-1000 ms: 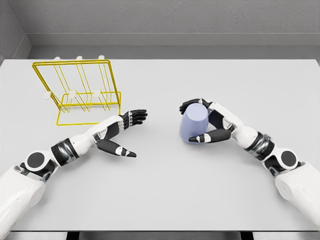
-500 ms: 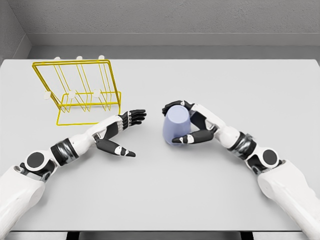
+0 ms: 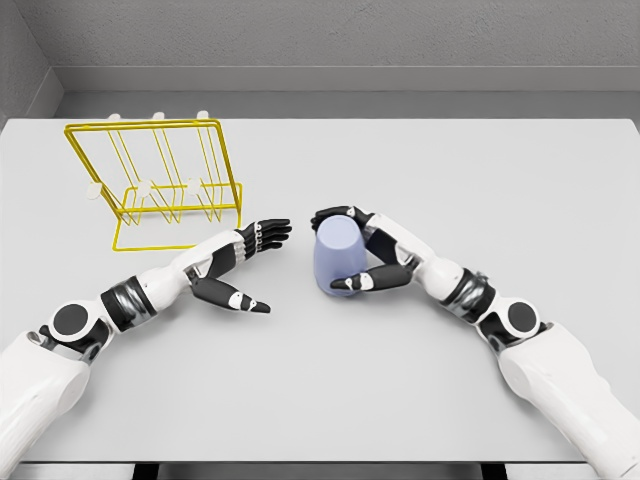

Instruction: Place the cup on the cup holder with both arms

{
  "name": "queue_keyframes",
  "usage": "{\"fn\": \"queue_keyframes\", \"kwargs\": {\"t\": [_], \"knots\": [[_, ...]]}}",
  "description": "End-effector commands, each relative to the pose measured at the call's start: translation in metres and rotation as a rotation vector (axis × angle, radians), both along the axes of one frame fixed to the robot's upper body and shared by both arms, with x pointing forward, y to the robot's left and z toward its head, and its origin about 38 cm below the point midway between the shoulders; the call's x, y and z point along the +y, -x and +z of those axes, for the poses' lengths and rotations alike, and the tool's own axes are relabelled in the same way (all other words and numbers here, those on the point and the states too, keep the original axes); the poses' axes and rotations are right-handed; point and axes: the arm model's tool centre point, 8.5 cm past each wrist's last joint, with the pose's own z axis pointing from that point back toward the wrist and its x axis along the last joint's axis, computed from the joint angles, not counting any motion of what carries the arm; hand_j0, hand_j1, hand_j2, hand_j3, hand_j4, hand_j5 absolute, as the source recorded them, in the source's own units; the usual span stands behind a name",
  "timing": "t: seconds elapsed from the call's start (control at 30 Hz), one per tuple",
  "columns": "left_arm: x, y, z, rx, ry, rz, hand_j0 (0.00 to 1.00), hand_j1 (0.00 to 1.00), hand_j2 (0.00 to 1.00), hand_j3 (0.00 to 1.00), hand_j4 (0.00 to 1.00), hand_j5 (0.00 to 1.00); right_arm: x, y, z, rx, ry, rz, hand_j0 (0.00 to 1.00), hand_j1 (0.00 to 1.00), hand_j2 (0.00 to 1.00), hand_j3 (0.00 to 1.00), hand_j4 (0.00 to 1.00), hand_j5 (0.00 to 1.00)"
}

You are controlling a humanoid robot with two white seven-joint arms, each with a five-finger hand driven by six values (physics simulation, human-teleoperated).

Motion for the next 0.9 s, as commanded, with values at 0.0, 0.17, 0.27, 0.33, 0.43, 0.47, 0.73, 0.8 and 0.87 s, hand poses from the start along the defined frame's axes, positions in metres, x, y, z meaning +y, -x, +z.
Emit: {"fn": "queue_keyframes", "kwargs": {"t": [0.0, 0.17, 0.27, 0.33, 0.43, 0.47, 0.73, 0.8, 0.87], "knots": [[0.002, -0.001, 0.002, -0.002, 0.008, 0.008, 1.00, 1.00, 1.00, 1.00, 1.00, 1.00, 0.001, -0.001, 0.001, -0.001, -0.002, 0.001, 0.90, 0.90, 0.90, 0.90, 0.90, 0.90], [0.003, -0.002, 0.003, -0.004, 0.008, 0.011, 1.00, 1.00, 1.00, 1.00, 1.00, 1.00, 0.007, 0.002, -0.002, -0.026, 0.050, 0.026, 1.00, 1.00, 1.00, 1.00, 1.00, 1.00], [0.003, -0.002, 0.003, -0.004, 0.010, 0.010, 1.00, 1.00, 1.00, 1.00, 1.00, 1.00, 0.005, 0.002, -0.002, -0.027, 0.057, 0.025, 1.00, 1.00, 1.00, 1.00, 1.00, 1.00], [0.003, -0.002, 0.003, -0.004, 0.010, 0.010, 1.00, 1.00, 1.00, 1.00, 1.00, 1.00, 0.000, 0.001, -0.002, -0.028, 0.062, 0.019, 1.00, 1.00, 1.00, 1.00, 1.00, 1.00], [0.002, -0.002, 0.003, -0.004, 0.011, 0.010, 1.00, 1.00, 1.00, 1.00, 1.00, 1.00, -0.008, -0.004, 0.004, -0.043, 0.076, 0.007, 1.00, 1.00, 1.00, 1.00, 1.00, 1.00], [0.002, -0.002, 0.003, -0.004, 0.011, 0.010, 1.00, 1.00, 1.00, 1.00, 1.00, 1.00, -0.019, -0.005, 0.005, -0.046, 0.097, -0.002, 1.00, 1.00, 1.00, 1.00, 1.00, 1.00], [-0.024, -0.004, -0.001, 0.006, 0.086, 0.011, 1.00, 1.00, 1.00, 1.00, 1.00, 1.00, -0.073, -0.012, 0.017, -0.072, 0.206, -0.051, 1.00, 1.00, 1.00, 1.00, 1.00, 1.00], [-0.036, -0.005, 0.000, 0.005, 0.117, 0.009, 1.00, 1.00, 1.00, 1.00, 1.00, 1.00, -0.096, -0.020, 0.032, -0.101, 0.246, -0.079, 1.00, 1.00, 1.00, 1.00, 1.00, 1.00], [-0.045, -0.006, -0.004, 0.016, 0.142, 0.014, 1.00, 1.00, 1.00, 1.00, 1.00, 1.00, -0.131, -0.028, 0.053, -0.140, 0.276, -0.146, 1.00, 1.00, 1.00, 1.00, 1.00, 1.00]]}}
